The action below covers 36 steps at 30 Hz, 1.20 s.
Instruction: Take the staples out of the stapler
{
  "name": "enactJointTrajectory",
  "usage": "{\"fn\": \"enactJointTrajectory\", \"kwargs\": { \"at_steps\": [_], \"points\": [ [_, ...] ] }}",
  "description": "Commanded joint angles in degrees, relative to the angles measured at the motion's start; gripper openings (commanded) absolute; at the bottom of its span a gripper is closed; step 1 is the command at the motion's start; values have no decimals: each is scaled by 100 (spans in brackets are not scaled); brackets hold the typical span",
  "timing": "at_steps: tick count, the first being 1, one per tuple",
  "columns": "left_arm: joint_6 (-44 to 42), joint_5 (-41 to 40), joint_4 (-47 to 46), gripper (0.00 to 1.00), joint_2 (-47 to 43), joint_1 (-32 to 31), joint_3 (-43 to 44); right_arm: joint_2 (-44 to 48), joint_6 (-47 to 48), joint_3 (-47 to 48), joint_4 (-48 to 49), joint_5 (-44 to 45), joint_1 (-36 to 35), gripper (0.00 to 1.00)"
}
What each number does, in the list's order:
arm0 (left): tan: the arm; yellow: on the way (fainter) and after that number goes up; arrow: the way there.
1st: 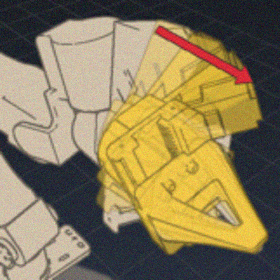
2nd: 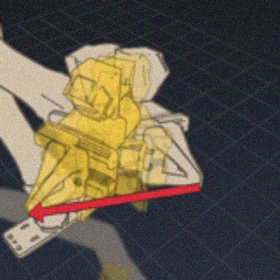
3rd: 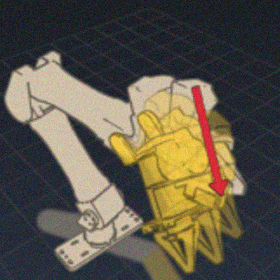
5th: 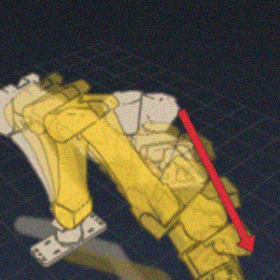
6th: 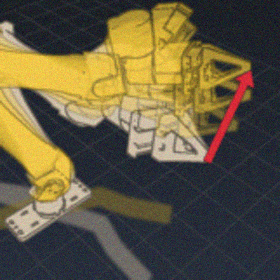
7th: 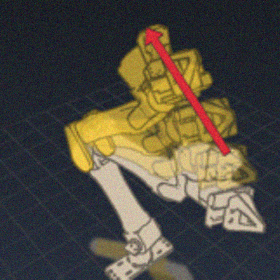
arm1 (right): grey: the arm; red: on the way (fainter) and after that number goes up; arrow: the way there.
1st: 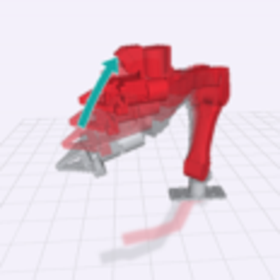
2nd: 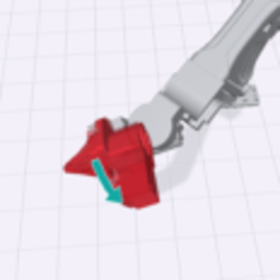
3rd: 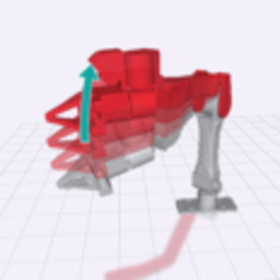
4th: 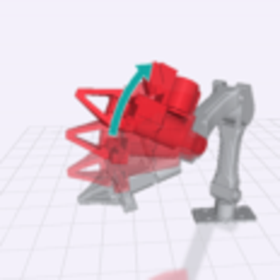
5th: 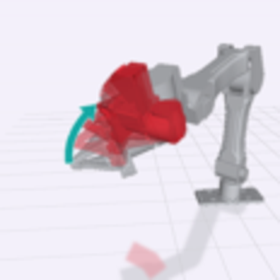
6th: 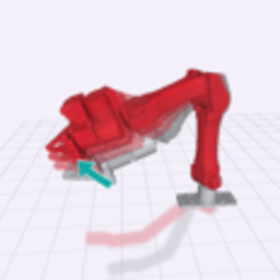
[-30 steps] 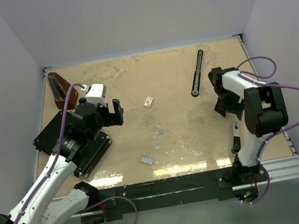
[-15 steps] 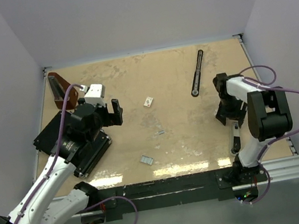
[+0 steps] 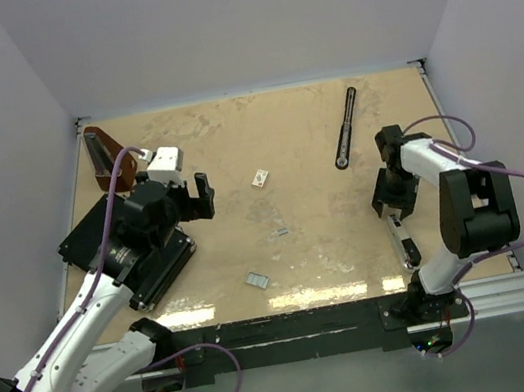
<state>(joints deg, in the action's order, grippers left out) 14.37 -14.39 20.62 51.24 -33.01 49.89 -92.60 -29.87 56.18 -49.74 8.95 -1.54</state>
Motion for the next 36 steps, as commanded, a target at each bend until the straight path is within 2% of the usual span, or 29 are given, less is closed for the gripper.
{"fn": "enactJointTrajectory", "kwargs": {
  "at_steps": [1, 6, 9, 15, 21, 22, 26, 30, 32, 34, 36],
  "points": [
    [57, -125, -190, 98, -18, 6, -5, 277, 139, -72, 131, -262, -4, 53],
    [75, -99, -181, 98, 44, 6, 3, 356, 43, -239, 192, 18, -135, 63],
    [75, 68, -234, 98, 113, 6, -5, 304, -80, -327, 140, 177, -232, 63],
    [22, 103, -94, 98, 219, 14, 83, 67, -116, -309, 34, 335, -382, 53],
    [-31, -142, 3, 98, 263, 14, 100, -399, -230, -47, -159, 678, -452, 33],
    [-31, -186, 21, 98, 255, 23, 117, -486, -213, -29, -133, 678, -452, 24],
    [-31, -257, 47, 98, 211, 14, 91, -628, -63, 164, -54, 485, -488, 16],
    [-31, -257, 30, 98, 149, 14, 91, -593, 296, 340, 183, -199, -671, 13],
    [-31, -205, 38, 97, 132, 6, 56, -575, 577, 472, 569, -884, -890, 11],
    [-40, -169, -14, 97, 123, 6, -14, -654, 552, 682, 868, -1498, -1400, 9],
    [-40, -187, 21, 96, 184, 6, 38, -942, 403, 1165, 878, -1475, -1899, 8]
  ]
}}
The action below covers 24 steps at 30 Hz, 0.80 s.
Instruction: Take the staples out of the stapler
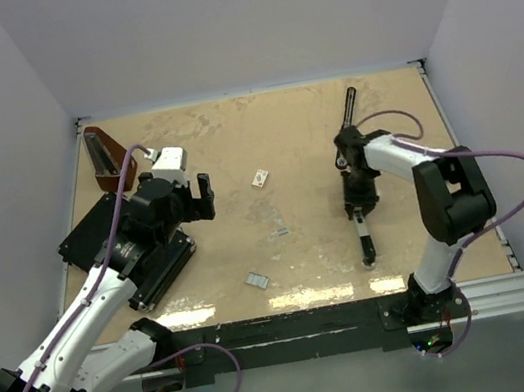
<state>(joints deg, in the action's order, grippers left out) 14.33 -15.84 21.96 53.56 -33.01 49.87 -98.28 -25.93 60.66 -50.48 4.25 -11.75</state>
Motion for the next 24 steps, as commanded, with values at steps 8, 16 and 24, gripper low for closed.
{"fn": "enactJointTrajectory", "kwargs": {
  "at_steps": [8, 16, 24],
  "points": [
    [-88, -86, -191, 95, -162, 6, -47, -1544, -26, 2518, 662, -610, -1462, 9],
    [-141, -16, -244, 95, -205, -82, -65, -1195, 352, 2802, 513, -628, -1453, 53],
    [-132, -34, -253, 95, -206, -100, -65, -298, 405, 1853, 426, -443, -1690, 56]
  ]
}}
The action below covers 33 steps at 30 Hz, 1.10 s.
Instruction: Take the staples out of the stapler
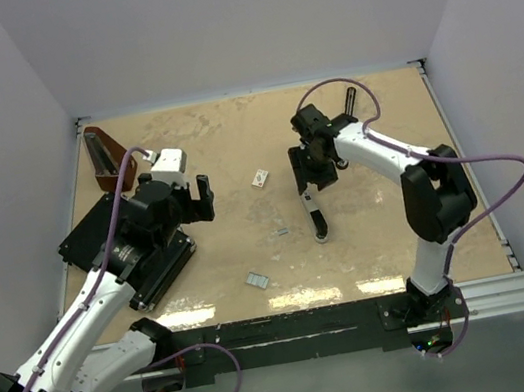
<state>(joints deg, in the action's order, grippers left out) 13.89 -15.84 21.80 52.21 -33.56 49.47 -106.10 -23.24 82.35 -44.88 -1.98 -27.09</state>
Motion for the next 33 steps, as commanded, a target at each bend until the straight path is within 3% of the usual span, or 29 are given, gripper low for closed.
{"fn": "enactJointTrajectory", "kwargs": {
  "at_steps": [1, 3, 12, 16, 27, 29, 31, 33],
  "points": [
    [-88, -42, -238, 94, -61, -54, -25, 538, 110, -403, -187, 546, -200, 56],
    [-80, -42, -247, 94, -35, -80, -34, 705, 31, -491, -275, 943, -332, 57],
    [-123, -183, -264, 94, -9, -98, -52, 934, 4, -1141, 330, 391, -595, 57],
    [-158, -218, -273, 93, -9, -98, -61, 960, -22, -1300, 357, 786, -692, 54],
    [-176, -236, -326, 92, 123, -98, -105, 969, -4, -1555, 586, 778, -710, 49],
    [-176, -279, -308, 91, 132, -98, -96, 1021, -13, -1555, 603, 795, -719, 40],
    [-185, -271, -326, 91, 106, -98, -96, 1100, -5, -1538, 612, 787, -718, 21],
    [-159, -245, -361, 91, 97, -98, -122, 1214, 30, -1433, 560, 787, -710, 9]
  ]
}}
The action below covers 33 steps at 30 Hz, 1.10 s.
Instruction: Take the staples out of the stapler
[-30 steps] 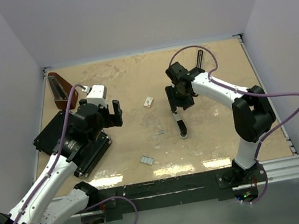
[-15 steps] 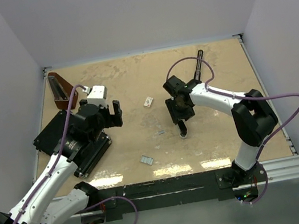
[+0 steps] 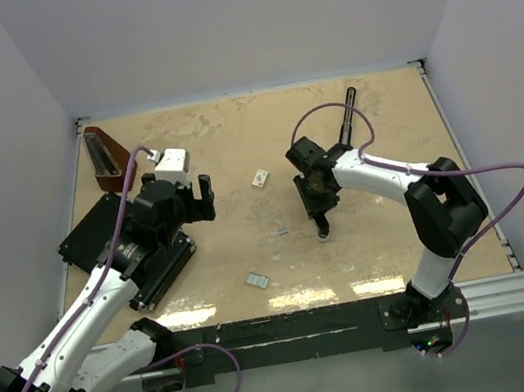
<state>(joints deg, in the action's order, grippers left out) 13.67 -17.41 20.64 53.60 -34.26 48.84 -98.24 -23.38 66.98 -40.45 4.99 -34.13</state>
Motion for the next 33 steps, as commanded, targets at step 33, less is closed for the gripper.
{"fn": "enactJointTrajectory", "kwargs": {
  "at_steps": [33],
  "points": [
    [2579, 2848, -2240, 68, 1134, -63, -252, 2318, -1582, -80, 2805, -2468, -41, 0]
  ]
}}
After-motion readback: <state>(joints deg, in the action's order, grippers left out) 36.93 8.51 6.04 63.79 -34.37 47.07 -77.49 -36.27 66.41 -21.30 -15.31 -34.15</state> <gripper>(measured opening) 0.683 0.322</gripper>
